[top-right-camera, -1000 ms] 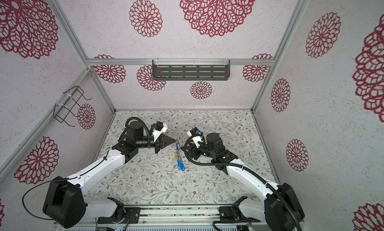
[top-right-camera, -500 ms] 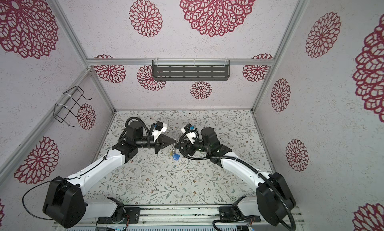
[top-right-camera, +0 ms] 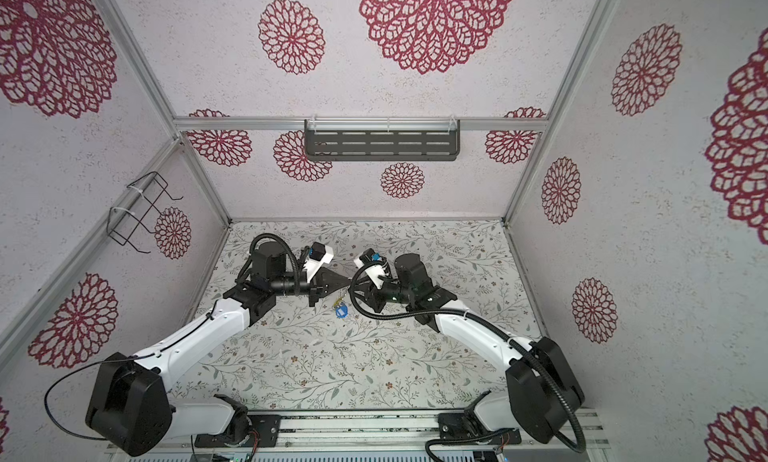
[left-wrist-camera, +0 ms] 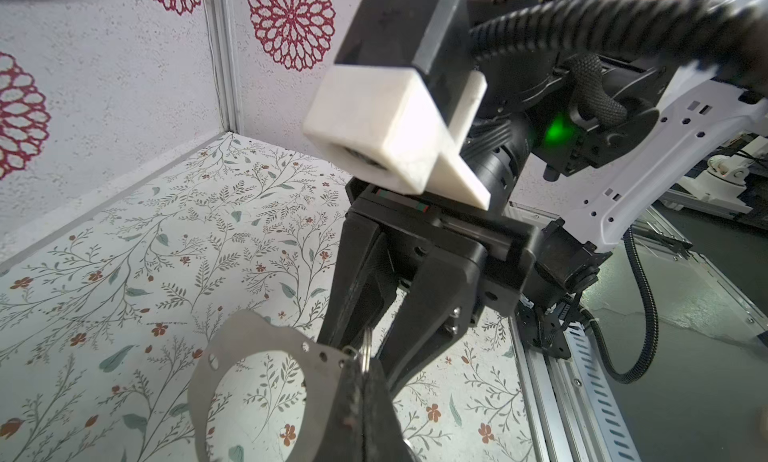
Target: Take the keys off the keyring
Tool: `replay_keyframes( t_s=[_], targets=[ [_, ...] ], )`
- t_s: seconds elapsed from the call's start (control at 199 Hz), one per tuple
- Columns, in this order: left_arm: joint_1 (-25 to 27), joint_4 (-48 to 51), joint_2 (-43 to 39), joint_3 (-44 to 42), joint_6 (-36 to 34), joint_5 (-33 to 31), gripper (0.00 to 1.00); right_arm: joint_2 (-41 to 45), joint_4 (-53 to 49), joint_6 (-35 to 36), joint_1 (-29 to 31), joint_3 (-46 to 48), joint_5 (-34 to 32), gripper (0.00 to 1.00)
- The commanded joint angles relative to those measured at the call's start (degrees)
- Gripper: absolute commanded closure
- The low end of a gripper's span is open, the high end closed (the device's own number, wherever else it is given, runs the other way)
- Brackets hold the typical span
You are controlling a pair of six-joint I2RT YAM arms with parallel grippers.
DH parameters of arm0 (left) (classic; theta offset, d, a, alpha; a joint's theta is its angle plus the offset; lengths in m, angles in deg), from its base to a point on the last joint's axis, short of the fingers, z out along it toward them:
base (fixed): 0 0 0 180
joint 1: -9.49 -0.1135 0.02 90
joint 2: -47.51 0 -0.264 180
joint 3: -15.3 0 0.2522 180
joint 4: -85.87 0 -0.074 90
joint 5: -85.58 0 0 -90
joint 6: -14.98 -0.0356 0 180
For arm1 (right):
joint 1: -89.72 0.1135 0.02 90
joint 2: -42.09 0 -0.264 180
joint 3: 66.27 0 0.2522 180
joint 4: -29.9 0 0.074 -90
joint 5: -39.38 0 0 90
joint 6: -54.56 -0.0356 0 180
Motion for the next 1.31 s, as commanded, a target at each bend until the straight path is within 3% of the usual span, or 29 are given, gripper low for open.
replay_keyframes(
  t_s=[0.0, 0.171, 0.347, 0.759, 1.302],
  targets=[
    [0.02, -1.14, 0.22, 1.69, -0.05, 2.33, 1.0, 2.1, 2.06, 1.15, 0.63, 0.27, -2.49, 0.77],
    [-0.11, -1.08, 0.06, 1.75, 0.34, 1.87, 1.0, 4.27, 2.11, 1.7, 0.94, 2.17, -7.21, 0.85],
    [-0.22, -0.64, -0.37, 1.68, 0.93, 0.62, 1.0, 8.37, 2.33, 2.1, 1.12, 4.9, -11.87, 1.0],
    [1.96, -7.06, -0.04, -0.8, 9.37, -4.71, 1.0, 14.31, -9.41, 6.79, 1.19, 2.3, -20.45, 1.0],
    [4.65, -3.08, 4.47, 0.13, 9.46, -9.63, 1.0, 7.03, -30.43, 12.35, 4.91, -16.51, -28.81, 1.0]
  ],
)
